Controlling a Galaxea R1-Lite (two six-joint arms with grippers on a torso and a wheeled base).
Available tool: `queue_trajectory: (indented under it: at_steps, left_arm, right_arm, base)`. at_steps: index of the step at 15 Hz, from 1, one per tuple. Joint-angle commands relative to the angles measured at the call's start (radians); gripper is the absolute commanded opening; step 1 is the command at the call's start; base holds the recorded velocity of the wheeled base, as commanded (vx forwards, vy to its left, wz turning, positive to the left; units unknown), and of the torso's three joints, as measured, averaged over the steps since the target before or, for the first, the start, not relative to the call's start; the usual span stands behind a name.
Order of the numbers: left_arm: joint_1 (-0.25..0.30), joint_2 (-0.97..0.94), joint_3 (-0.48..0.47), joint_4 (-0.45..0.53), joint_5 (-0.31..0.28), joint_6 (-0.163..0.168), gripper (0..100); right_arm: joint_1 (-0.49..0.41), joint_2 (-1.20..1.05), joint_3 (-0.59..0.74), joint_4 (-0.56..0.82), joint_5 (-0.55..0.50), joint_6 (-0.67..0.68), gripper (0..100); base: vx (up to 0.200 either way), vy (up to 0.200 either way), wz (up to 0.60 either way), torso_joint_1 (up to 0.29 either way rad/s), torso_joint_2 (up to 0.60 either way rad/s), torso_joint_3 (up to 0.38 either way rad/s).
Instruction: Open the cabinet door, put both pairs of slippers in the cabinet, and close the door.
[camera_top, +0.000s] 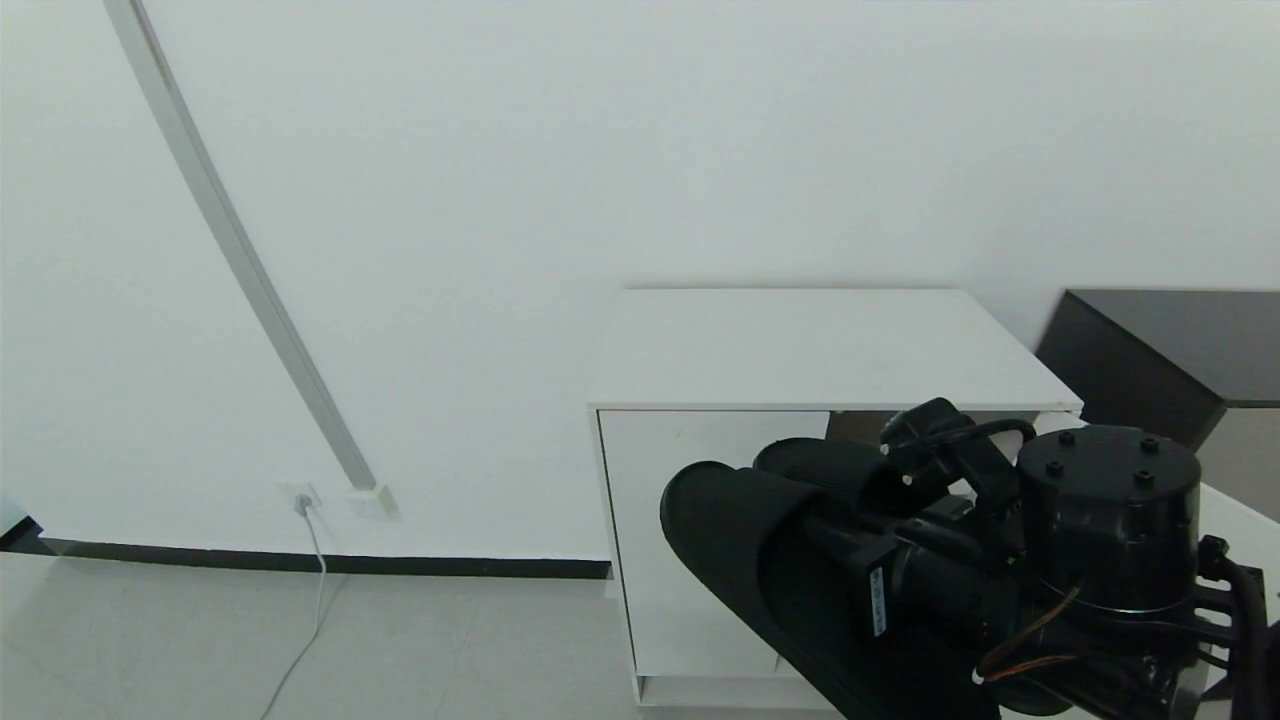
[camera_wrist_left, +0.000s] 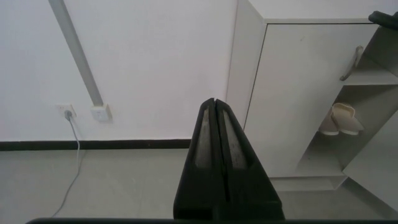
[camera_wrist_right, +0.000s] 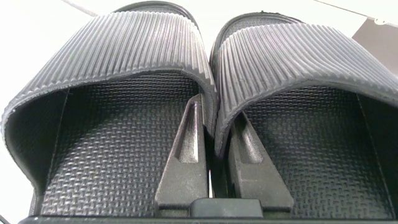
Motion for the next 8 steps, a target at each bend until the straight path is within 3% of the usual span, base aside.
queue_trajectory:
  at_steps: [1, 3, 8]
  left_arm:
    - [0.0, 0.0, 0.0, 0.0, 0.0, 0.001, 0]
    - [0.0, 0.0, 0.0, 0.0, 0.0, 0.001, 0]
    - [0.0, 0.0, 0.0, 0.0, 0.0, 0.001, 0]
  right_arm:
    - [0.001, 0.003, 0.0, 0.0, 0.001, 0.0, 0]
    - [0.001, 0.003, -0.001, 0.0, 0.001, 0.0, 0]
    - [0.001, 0.016, 0.0, -0.003, 0.0, 0.0, 0]
  base:
    - [0.0, 0.0, 0.0, 0.0, 0.0, 0.0]
    - [0.0, 0.0, 0.0, 0.0, 0.0, 0.0]
    - [0.0, -0.2, 0.0, 0.001, 0.01, 0.001]
